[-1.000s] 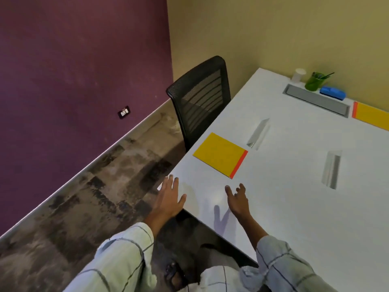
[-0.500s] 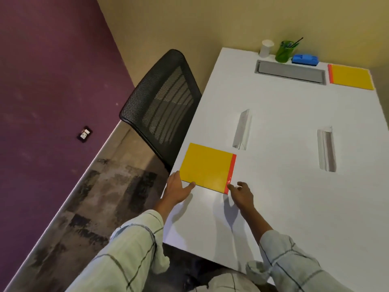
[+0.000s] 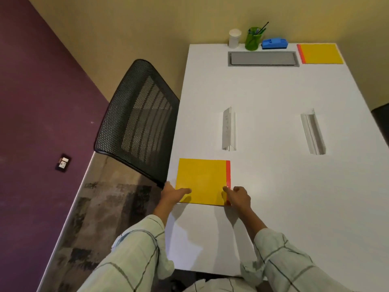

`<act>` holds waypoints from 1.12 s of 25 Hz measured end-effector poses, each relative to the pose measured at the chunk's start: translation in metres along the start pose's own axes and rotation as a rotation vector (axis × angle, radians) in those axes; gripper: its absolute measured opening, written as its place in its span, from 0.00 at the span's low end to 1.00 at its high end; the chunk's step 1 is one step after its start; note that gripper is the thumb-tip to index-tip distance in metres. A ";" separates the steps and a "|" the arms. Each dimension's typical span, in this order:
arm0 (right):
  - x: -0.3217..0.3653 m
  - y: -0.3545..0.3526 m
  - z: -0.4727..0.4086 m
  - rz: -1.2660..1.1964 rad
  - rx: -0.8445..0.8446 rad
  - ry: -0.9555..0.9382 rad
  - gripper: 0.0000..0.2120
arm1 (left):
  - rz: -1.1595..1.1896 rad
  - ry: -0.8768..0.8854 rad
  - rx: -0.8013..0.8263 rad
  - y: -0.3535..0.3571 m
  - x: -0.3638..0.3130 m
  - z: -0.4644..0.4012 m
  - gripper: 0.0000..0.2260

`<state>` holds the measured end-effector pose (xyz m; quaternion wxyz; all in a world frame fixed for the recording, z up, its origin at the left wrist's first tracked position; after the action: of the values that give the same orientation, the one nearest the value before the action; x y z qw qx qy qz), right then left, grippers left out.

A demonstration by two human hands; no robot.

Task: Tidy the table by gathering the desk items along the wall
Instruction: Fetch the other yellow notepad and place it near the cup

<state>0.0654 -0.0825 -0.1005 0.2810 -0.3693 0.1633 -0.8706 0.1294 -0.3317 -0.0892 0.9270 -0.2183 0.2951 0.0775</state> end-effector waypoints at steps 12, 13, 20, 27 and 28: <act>-0.028 0.060 0.096 -0.456 0.174 -0.154 0.14 | 0.430 -0.154 0.524 -0.085 0.097 0.046 0.08; -0.026 0.075 0.110 -0.482 0.198 -0.147 0.14 | 0.492 -0.156 0.572 -0.105 0.106 0.045 0.08; 0.039 0.209 0.185 -0.431 0.449 -0.154 0.18 | 0.802 -0.100 0.588 -0.283 0.178 0.061 0.15; 0.167 0.367 0.254 -0.551 0.724 -0.127 0.14 | 0.926 0.077 0.233 -0.459 0.243 0.062 0.14; 0.186 0.383 0.260 -0.574 0.754 -0.105 0.20 | 0.944 0.095 0.183 -0.479 0.248 0.061 0.14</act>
<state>0.2920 -0.5180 -0.0113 0.1516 -0.3151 -0.2870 -0.8918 0.4933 -0.7277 -0.0166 0.7914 0.0187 0.4095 0.4534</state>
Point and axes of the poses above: each hand's wrist, its own z-axis away from the middle knuckle, its own y-axis out of the palm, x = y × z, the point moved 4 cm from there along -z, towards the middle knuckle, and after that the axes turned 5 degrees about z, right-handed, at the moved point
